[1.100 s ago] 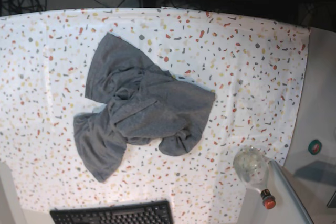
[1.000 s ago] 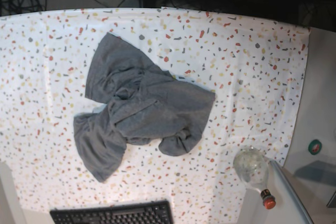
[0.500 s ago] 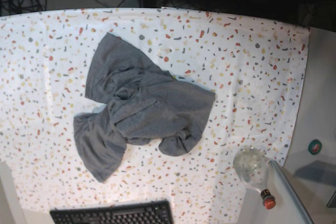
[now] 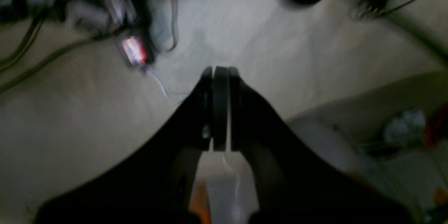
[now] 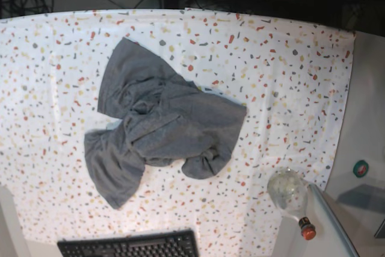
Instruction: Layout the t-shirt on the table in an organized manner, then fold the t-shirt properly
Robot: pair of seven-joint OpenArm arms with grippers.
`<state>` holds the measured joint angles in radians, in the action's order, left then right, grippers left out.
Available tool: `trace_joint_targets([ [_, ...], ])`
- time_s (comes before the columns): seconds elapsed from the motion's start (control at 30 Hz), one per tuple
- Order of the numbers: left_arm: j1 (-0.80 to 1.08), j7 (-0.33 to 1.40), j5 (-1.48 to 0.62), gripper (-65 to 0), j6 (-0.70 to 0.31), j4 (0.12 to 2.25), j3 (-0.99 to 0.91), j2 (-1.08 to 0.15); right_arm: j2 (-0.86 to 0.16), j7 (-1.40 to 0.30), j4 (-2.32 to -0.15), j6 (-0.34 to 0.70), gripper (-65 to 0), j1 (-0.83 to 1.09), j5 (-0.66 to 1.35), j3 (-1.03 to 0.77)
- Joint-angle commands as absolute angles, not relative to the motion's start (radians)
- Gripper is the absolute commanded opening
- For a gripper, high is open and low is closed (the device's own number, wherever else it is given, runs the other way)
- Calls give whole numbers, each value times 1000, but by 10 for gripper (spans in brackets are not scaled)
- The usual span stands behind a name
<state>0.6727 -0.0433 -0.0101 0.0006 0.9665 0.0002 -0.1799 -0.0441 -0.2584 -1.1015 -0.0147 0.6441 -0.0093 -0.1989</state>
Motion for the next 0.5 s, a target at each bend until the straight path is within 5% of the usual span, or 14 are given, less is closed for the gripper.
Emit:
trace_joint_targets([
  [0.0, 719, -62, -41, -650, 5, 1049, -2, -196, -44, -272, -1188, -12, -650, 687, -2, -205],
  [0.3, 924, -56, -513, -650, 5, 1593, -2, -444, 13, -424, -1745, -12, -650, 848, -2, -206],
  [0.47, 889, -54, -616, -650, 5, 1738, -4, -519, 35, -433, -1929, -12, -650, 789, -2, -193],
])
